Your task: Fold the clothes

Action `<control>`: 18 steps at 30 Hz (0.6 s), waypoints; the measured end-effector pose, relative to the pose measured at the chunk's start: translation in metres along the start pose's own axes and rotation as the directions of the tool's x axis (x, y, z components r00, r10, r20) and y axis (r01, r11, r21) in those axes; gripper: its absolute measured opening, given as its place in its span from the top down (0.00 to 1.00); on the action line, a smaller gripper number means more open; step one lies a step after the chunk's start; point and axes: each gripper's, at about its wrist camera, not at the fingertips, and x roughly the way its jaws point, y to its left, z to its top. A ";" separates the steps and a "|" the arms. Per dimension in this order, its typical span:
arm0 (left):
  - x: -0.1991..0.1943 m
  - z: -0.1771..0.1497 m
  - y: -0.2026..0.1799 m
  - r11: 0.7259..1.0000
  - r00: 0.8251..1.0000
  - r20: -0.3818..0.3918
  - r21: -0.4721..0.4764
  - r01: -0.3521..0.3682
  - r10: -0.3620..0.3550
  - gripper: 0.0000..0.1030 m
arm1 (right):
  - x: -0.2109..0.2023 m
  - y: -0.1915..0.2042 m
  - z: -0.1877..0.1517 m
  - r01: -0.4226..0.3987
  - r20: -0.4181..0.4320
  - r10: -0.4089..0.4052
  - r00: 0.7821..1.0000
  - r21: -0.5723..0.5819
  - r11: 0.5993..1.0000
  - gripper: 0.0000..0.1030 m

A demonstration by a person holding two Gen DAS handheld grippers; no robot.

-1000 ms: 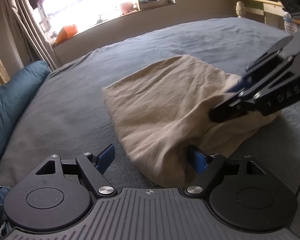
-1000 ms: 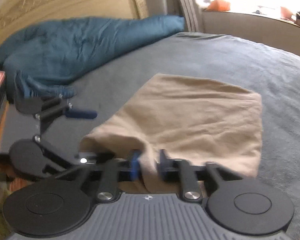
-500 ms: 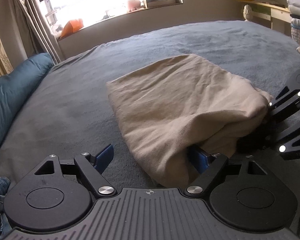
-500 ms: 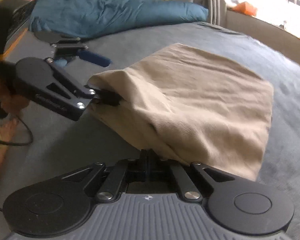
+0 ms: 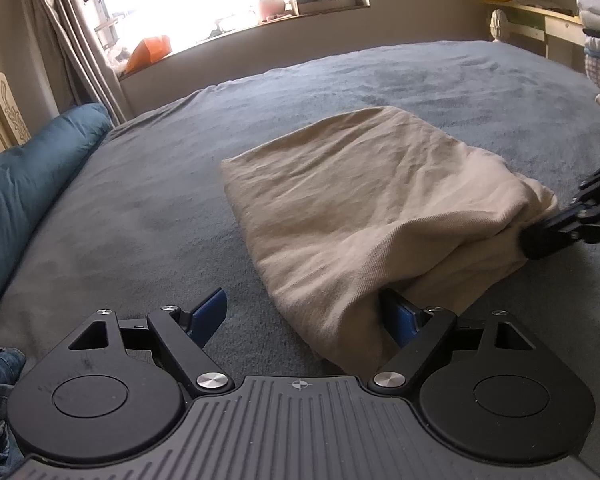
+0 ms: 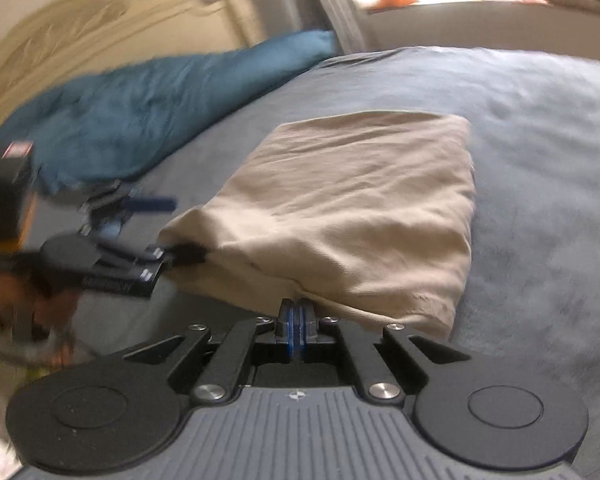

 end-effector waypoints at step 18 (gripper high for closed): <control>-0.002 -0.012 0.014 0.998 0.997 -0.068 -0.059 0.027 -0.031 0.19 | -0.024 0.032 0.028 -0.110 0.118 0.129 0.985 -0.153 0.982 0.79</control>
